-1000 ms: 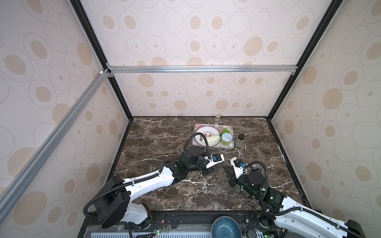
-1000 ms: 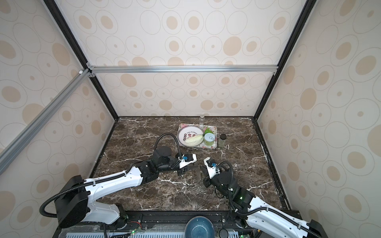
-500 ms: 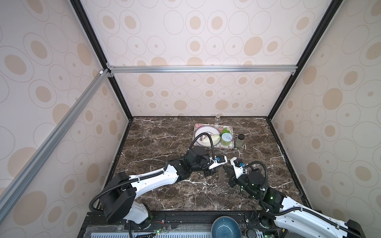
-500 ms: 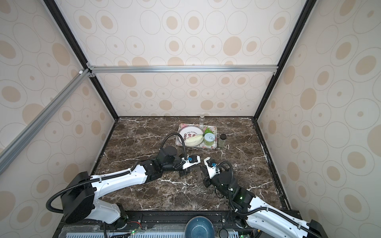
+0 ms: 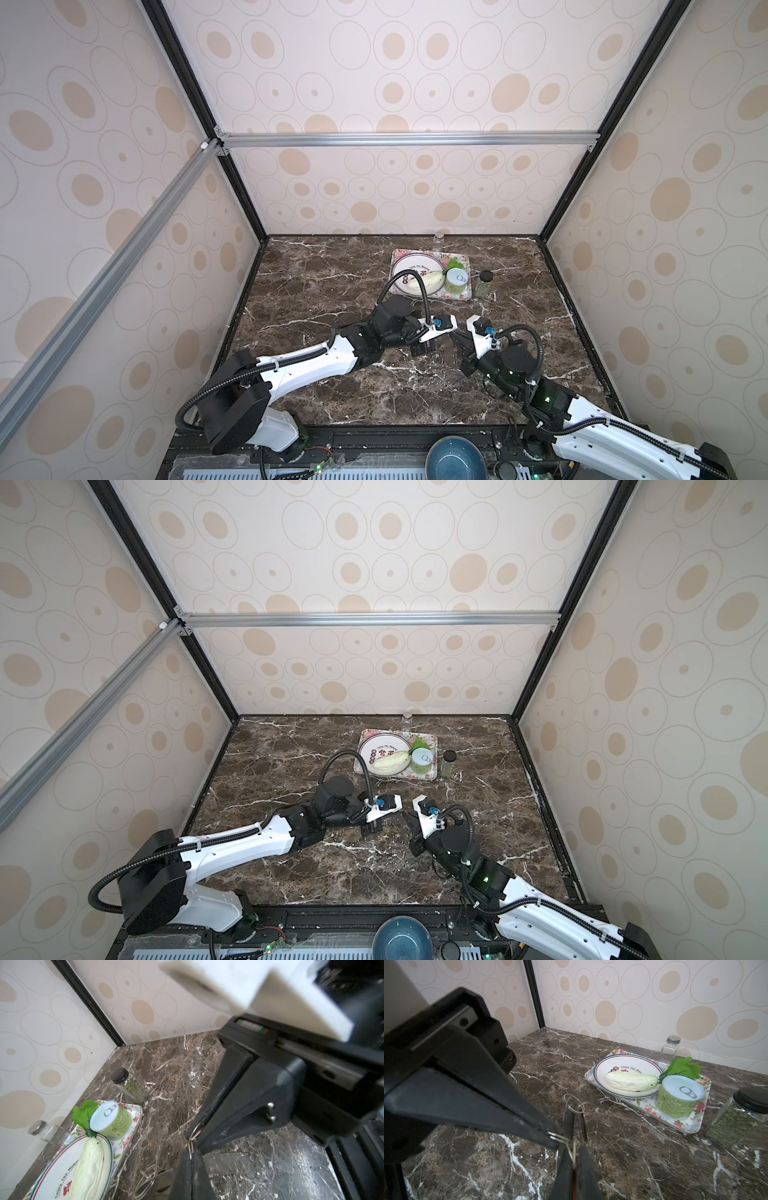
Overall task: Attach keys to a key ring
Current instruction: Insert the key into the keyring.
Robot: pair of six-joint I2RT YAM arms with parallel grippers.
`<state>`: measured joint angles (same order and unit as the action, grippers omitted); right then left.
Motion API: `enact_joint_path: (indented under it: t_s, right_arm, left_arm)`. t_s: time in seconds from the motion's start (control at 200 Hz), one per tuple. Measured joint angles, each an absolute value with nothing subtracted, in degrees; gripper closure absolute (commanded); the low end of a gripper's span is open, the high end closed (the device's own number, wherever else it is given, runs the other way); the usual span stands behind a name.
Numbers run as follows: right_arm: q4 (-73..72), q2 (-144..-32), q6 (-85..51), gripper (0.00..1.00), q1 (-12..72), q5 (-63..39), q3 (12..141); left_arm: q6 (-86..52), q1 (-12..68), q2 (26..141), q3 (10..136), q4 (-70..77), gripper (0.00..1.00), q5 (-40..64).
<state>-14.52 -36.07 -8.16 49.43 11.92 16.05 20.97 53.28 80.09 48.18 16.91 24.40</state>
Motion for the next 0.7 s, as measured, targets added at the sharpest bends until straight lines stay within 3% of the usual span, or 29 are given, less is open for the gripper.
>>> enact_joint_path:
  t_s: [0.7]
  right_arm:
    - [-19.3,-37.5,-11.2,1.00,47.9,5.8,16.1]
  left_arm:
    - [15.2,53.1,77.5,37.9,37.6,1.00,25.6]
